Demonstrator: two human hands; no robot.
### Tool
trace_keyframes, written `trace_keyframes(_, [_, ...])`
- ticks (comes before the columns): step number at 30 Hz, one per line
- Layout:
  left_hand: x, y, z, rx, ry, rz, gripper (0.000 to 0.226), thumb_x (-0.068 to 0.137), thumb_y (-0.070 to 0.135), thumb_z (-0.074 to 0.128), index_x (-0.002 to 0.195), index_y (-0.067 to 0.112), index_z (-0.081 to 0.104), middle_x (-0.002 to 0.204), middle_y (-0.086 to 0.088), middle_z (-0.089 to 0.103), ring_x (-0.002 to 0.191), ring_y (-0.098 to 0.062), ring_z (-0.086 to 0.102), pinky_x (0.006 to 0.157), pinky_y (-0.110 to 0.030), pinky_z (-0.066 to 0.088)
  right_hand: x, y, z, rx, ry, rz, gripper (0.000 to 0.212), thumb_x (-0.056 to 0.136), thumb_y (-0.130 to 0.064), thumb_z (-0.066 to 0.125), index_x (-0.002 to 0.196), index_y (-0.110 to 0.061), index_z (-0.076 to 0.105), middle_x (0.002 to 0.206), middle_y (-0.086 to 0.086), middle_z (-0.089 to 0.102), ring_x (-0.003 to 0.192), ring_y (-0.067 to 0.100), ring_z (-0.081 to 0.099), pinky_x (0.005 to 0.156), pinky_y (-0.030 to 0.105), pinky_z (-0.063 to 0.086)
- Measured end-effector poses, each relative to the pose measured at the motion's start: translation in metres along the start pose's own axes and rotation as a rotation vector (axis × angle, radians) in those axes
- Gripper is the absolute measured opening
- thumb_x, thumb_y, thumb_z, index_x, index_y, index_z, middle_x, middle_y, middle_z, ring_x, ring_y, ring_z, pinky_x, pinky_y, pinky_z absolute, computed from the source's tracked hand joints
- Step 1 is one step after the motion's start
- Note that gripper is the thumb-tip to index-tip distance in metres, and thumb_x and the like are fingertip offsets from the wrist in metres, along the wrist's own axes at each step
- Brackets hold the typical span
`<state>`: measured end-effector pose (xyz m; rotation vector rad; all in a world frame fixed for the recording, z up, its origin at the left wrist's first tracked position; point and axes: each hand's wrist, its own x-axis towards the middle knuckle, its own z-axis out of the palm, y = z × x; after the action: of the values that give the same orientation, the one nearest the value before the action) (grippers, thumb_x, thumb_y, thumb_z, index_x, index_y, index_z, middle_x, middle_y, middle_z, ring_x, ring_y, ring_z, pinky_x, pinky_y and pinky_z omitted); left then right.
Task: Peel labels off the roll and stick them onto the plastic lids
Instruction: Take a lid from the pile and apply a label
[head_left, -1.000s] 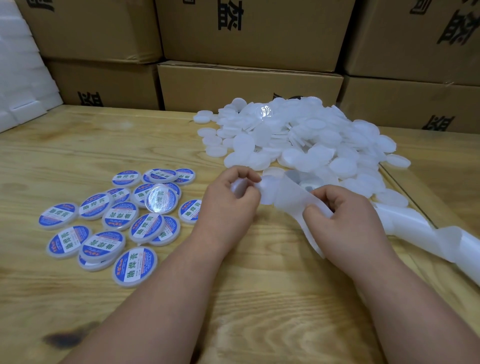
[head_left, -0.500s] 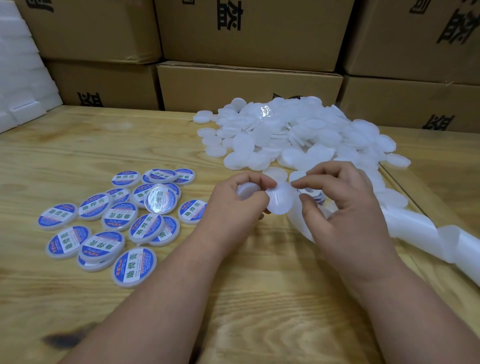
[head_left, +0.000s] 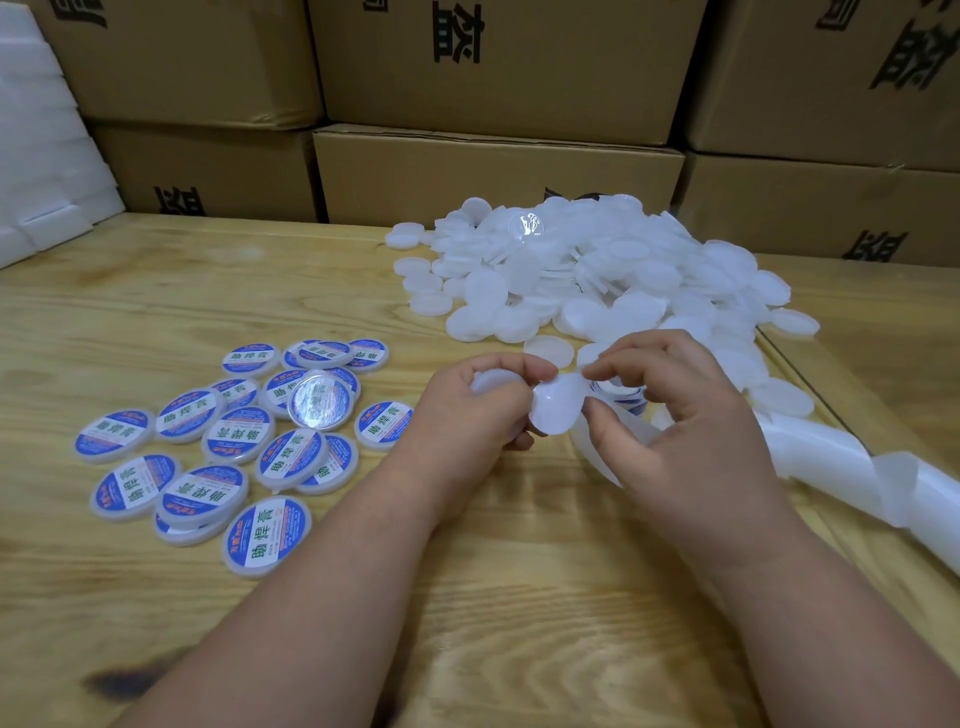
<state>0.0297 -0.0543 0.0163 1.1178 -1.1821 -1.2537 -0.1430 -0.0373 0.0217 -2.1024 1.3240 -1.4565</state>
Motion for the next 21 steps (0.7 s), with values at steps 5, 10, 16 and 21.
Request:
trace_keyframes(5, [0.000, 0.003, 0.002, -0.075, -0.048, -0.028, 0.030, 0.069, 0.020, 0.051, 0.090, 0.015, 0.073, 0.070, -0.006, 0.066, 0.063, -0.022, 0.060, 0.058, -0.032, 0.045, 0.000, -0.005, -0.001, -0.008, 0.035, 0.006, 0.022, 0.083, -0.009, 0.077, 0.085, -0.030, 0.072, 0.102, -0.016, 0.063, 0.105, 0.009, 0.061, 0.081, 0.006, 0.039])
trace_keyframes(10, [0.000, 0.003, 0.000, -0.446, -0.072, -0.016, 0.034, 0.096, 0.018, 0.022, 0.110, 0.010, 0.052, 0.083, -0.023, 0.068, 0.063, -0.031, 0.062, 0.050, -0.029, 0.034, 0.000, -0.013, -0.004, 0.249, 0.139, 0.216, 0.011, 0.083, -0.021, 0.076, 0.081, -0.031, 0.073, 0.079, -0.010, 0.071, 0.069, 0.003, 0.062, 0.063, 0.012, 0.047])
trace_keyframes(16, [0.002, 0.004, 0.004, -0.581, -0.138, -0.038, 0.034, 0.103, 0.012, 0.027, 0.107, 0.012, 0.061, 0.110, -0.015, 0.074, 0.094, -0.030, 0.074, 0.065, -0.039, 0.060, 0.006, -0.024, -0.004, 0.586, 0.076, 0.402, 0.019, 0.086, -0.004, 0.076, 0.076, -0.020, 0.073, 0.068, -0.004, 0.073, 0.054, 0.000, 0.058, 0.053, 0.011, 0.045])
trace_keyframes(21, [0.000, 0.006, 0.007, -0.707, -0.225, -0.056, 0.035, 0.101, 0.017, 0.030, 0.116, 0.004, 0.059, 0.122, -0.022, 0.071, 0.113, -0.037, 0.069, 0.085, -0.047, 0.061, 0.005, -0.023, -0.002, 0.652, -0.076, 0.514, 0.024, 0.087, -0.004, 0.074, 0.102, -0.018, 0.060, 0.065, -0.001, 0.072, 0.046, 0.006, 0.043, 0.045, 0.015, 0.038])
